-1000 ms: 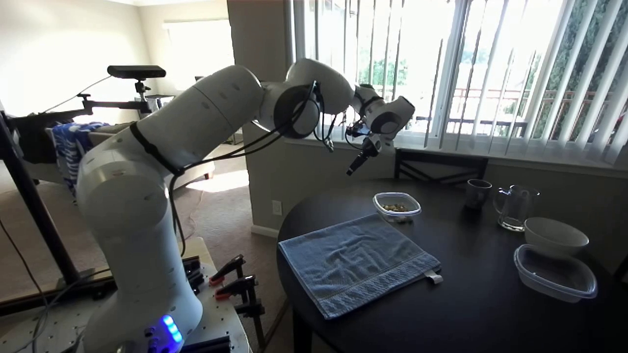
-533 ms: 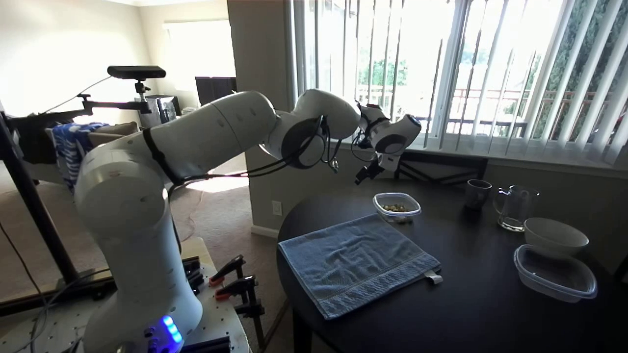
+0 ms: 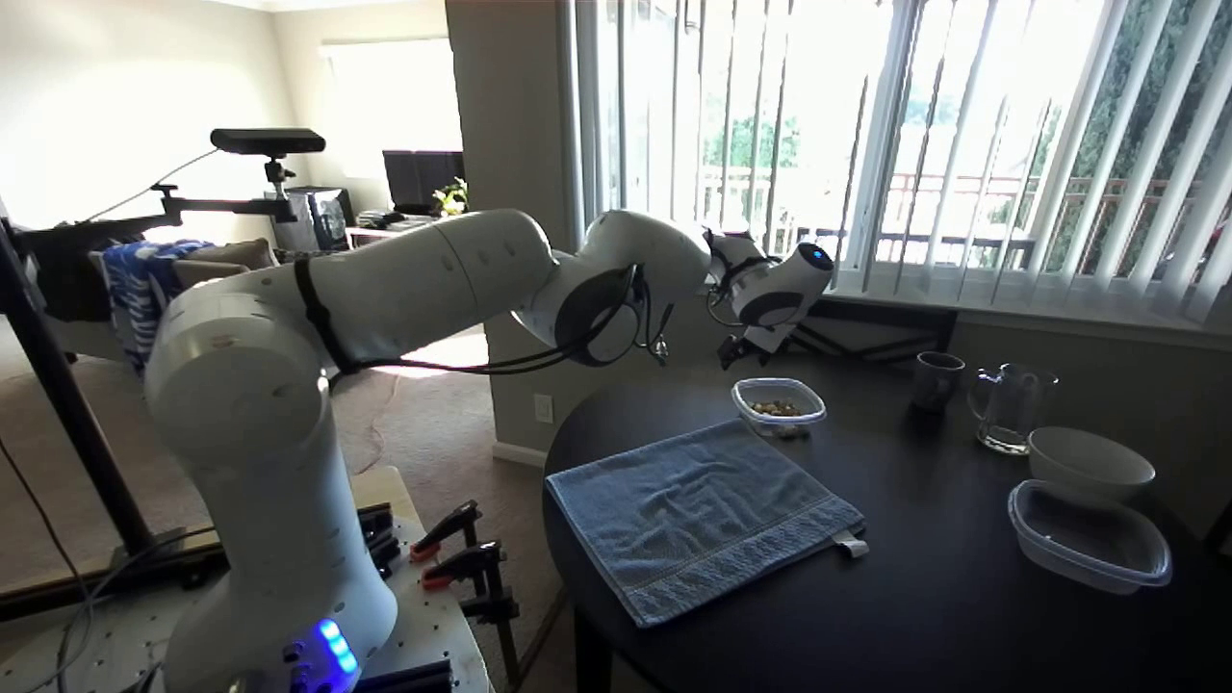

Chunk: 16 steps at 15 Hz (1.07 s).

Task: Pour the candy out of the bowl and onto the blue towel.

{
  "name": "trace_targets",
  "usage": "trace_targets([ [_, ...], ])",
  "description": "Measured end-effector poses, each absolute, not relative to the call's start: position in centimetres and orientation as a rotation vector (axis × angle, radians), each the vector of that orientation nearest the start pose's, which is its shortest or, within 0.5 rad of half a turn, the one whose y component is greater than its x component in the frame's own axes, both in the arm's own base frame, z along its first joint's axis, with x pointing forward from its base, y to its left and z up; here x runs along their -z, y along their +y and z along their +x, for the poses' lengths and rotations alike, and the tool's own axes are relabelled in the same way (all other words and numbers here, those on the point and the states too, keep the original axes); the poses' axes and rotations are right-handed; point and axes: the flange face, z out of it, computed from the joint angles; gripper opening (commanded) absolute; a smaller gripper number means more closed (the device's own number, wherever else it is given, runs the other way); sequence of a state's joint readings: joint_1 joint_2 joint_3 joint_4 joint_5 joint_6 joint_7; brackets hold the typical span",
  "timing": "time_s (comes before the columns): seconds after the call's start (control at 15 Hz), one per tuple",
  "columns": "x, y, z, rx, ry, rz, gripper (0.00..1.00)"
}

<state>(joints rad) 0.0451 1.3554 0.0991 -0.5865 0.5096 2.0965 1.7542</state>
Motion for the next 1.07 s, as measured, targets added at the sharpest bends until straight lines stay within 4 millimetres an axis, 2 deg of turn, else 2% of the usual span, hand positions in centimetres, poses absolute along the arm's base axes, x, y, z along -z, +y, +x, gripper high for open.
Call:
trace_targets([
  [0.27,-18.9,8.1,82.3,-0.457,2.31,-1.297,1.0],
  [0.53,-19.7,6.6,82.1,-0.392,2.498,-1.225,1.0],
  [0.8,-21.2,5.8,80.8,-0.31,2.713,-1.282,1.0],
  [0.93,-22.2,6.6,79.7,-0.318,2.791,-1.379,1.0],
  [1.07,-23.2,8.2,78.4,-0.327,2.854,-1.485,1.0],
])
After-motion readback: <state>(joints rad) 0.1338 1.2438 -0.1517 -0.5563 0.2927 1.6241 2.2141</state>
